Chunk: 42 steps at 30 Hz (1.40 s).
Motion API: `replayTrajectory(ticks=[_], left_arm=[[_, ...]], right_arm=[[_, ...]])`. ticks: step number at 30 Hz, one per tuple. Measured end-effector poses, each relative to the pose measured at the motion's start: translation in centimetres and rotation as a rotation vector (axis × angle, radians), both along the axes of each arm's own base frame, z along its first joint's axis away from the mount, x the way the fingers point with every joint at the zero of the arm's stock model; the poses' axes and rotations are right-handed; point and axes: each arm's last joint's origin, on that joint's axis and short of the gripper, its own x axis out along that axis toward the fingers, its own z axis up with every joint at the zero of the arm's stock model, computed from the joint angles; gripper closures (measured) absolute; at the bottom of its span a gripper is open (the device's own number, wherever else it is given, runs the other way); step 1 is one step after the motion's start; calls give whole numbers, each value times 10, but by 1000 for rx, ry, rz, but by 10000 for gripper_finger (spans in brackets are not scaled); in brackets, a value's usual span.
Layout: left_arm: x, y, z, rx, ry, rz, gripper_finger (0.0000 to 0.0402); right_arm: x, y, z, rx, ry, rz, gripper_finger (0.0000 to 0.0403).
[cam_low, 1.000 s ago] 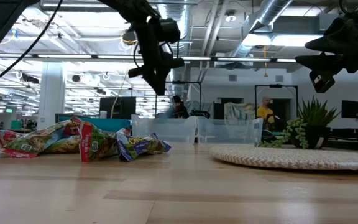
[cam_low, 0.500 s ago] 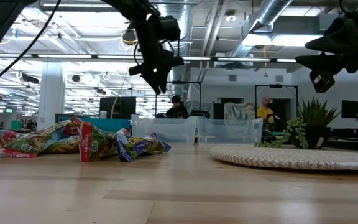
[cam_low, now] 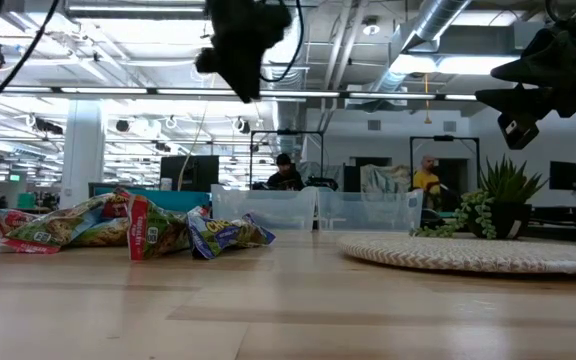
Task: Pick and place Granola Bars by type
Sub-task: Put the red granola bar into the left transparent bin
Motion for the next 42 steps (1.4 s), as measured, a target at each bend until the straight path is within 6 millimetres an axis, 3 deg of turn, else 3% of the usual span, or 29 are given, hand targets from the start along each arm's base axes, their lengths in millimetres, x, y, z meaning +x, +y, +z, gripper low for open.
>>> replayTrajectory(ticks=[9,18,22,27,33,42], left_arm=[[-14,-93,-2,-106,126,80,302],[-28,-142,-6,-172,140,295,302],[-24,-153,-25,-219,100,396,302],[-18,-158,-65,-279,74,437,296],[-17,-156,-106,-293,19,449,257],[-20,-148,-129,-250,6,509,198]], right_arm=[[0,0,0,0,-1,0,259],[0,0,0,0,-1,0,261],[0,0,0,0,0,0,259],[0,0,0,0,0,0,260],[0,0,0,0,-1,0,260],[0,0,0,0,-1,0,261]])
